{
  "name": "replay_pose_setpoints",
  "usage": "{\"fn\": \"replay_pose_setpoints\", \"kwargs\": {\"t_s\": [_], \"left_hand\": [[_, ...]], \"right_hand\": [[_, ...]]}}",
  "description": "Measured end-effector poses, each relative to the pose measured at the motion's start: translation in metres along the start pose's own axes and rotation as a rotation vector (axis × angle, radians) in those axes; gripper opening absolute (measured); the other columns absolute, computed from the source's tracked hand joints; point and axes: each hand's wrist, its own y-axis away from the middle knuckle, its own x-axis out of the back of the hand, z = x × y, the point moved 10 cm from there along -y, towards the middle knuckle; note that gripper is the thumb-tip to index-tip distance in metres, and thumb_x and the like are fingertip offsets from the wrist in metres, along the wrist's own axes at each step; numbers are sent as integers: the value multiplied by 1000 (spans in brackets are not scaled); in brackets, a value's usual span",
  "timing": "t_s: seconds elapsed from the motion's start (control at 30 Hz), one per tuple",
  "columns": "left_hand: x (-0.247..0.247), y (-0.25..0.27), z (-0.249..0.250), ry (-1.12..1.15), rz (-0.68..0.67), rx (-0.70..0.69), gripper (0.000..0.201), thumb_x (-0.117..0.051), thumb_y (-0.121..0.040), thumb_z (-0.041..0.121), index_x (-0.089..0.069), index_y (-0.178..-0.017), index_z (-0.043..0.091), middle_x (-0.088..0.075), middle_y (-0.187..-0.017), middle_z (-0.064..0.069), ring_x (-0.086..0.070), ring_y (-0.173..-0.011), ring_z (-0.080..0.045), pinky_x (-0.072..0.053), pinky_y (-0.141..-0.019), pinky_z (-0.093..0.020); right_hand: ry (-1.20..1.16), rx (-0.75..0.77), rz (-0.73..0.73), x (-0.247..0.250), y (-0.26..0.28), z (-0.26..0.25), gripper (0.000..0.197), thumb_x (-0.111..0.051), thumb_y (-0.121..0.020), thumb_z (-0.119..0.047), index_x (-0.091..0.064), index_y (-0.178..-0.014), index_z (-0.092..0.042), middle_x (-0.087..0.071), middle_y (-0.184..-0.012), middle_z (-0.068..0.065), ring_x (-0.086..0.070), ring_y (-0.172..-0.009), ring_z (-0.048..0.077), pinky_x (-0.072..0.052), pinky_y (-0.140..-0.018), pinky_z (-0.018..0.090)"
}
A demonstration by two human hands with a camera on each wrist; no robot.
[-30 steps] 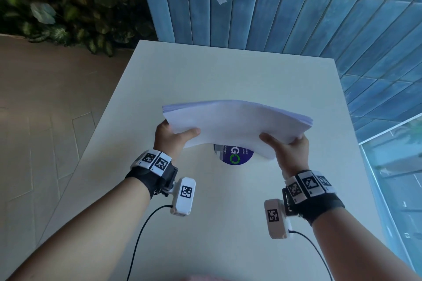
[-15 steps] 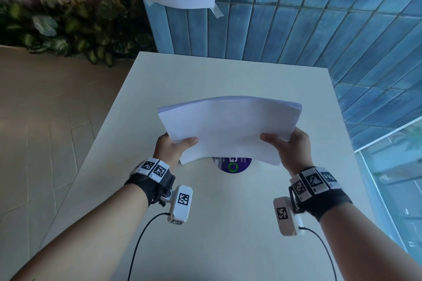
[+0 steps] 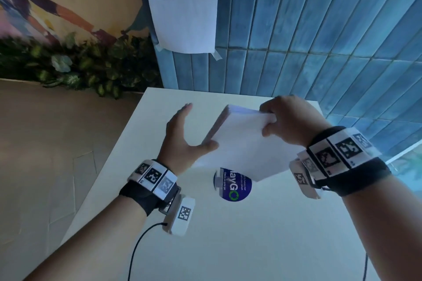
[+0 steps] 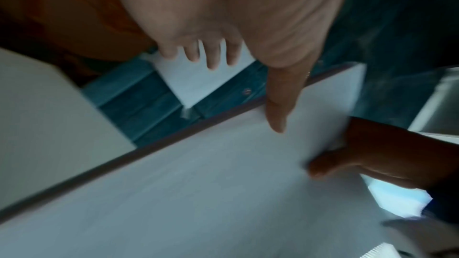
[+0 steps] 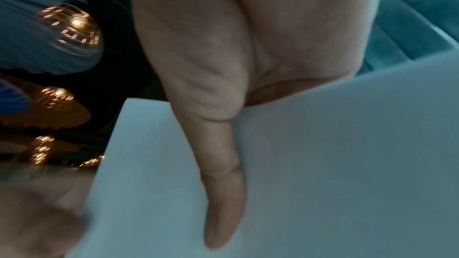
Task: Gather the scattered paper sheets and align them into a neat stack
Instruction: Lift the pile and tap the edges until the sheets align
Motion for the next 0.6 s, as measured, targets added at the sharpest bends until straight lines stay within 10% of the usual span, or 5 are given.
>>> {"fn": "replay_pose_setpoints", "kwargs": {"t_s": [0.13,0.27,0.6], "left_hand": [[-35,5,69,163,-256,-156,70,-82,-72,26,-50,-134,23,-60,-132,6,-55,-120,-7,-43,-100,-23],[-36,8,65,295,-186,-114,14,-72,-83,18,-70,-96,14,-71,-89,-2,-65,-81,-17,-50,-73,-32],[-10,11,10,373,-126,65,11,-78,-76,11,-75,-86,15,-76,-82,5,-69,-77,-10,-52,-74,-19]], "right_hand": [[155,48,-59,3,2,-27,22,-75,-72,-10,-70,-89,-22,-63,-83,2,-56,-81,24,-38,-66,29],[141,49,-91,-8,10,-33,22,-73,-72,-9,-69,-90,-23,-57,-82,1,-52,-78,25,-34,-65,28],[27,74,22,-25,31,0,25,-68,-79,-51,-73,-88,-28,-55,-66,0,-51,-70,26,-35,-59,30]]}}
